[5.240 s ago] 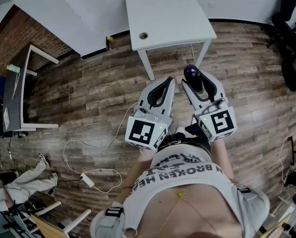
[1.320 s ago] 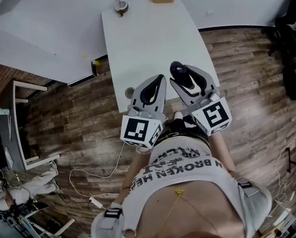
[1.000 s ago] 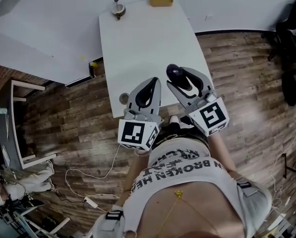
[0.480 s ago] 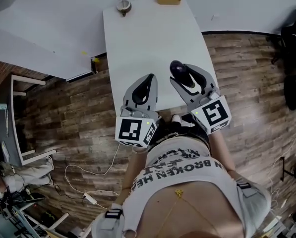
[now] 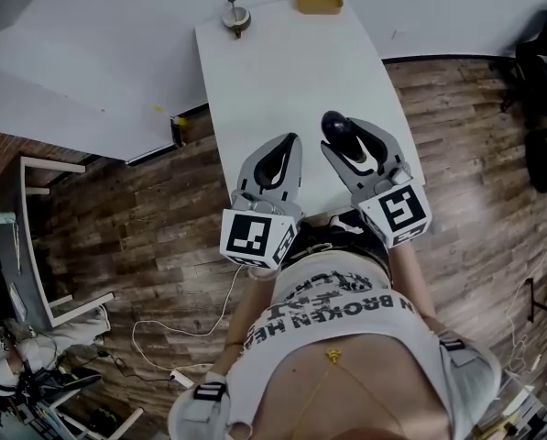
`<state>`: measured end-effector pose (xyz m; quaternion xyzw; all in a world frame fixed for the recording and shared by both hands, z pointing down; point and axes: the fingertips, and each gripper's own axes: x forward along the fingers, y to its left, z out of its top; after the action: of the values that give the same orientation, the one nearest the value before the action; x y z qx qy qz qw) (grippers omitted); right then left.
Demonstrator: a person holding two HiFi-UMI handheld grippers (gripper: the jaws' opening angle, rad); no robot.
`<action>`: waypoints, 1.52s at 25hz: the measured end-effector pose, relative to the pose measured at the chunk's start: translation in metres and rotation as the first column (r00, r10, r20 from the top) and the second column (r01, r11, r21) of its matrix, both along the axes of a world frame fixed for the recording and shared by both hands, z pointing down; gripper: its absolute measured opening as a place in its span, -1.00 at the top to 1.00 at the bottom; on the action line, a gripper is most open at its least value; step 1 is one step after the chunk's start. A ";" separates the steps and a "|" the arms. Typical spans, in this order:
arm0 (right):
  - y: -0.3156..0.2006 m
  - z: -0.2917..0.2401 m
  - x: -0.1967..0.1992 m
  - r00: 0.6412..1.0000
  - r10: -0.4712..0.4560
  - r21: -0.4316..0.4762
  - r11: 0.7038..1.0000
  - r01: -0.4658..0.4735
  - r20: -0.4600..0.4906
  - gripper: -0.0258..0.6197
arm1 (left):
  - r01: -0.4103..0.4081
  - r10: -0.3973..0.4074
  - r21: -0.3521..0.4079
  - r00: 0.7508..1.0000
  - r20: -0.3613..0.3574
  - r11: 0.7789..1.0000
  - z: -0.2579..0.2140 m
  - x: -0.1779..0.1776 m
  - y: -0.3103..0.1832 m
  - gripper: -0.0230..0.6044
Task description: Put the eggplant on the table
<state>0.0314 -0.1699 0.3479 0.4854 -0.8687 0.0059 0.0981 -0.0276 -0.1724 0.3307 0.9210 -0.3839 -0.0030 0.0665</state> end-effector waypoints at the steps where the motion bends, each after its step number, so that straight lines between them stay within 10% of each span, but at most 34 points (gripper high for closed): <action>1: -0.002 0.003 -0.004 1.000 0.004 -0.004 1.000 -0.004 -0.003 0.27 | -0.005 0.005 -0.002 1.000 0.001 1.000 0.002 -0.004 -0.002 0.91; 11: -0.015 0.013 -0.033 0.999 0.035 -0.007 0.999 -0.035 -0.019 0.27 | -0.046 0.046 -0.006 0.998 0.035 0.999 0.018 -0.034 -0.014 0.91; 38: -0.036 -0.001 0.053 0.996 -0.085 -0.007 0.996 0.085 -0.011 0.27 | 0.059 -0.059 0.006 0.996 0.063 0.998 0.006 0.049 -0.025 0.91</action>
<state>0.0846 -0.2062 0.3472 0.4478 -0.8880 0.0017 0.1047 0.0218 -0.1971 0.3368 0.9090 -0.4129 0.0232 0.0525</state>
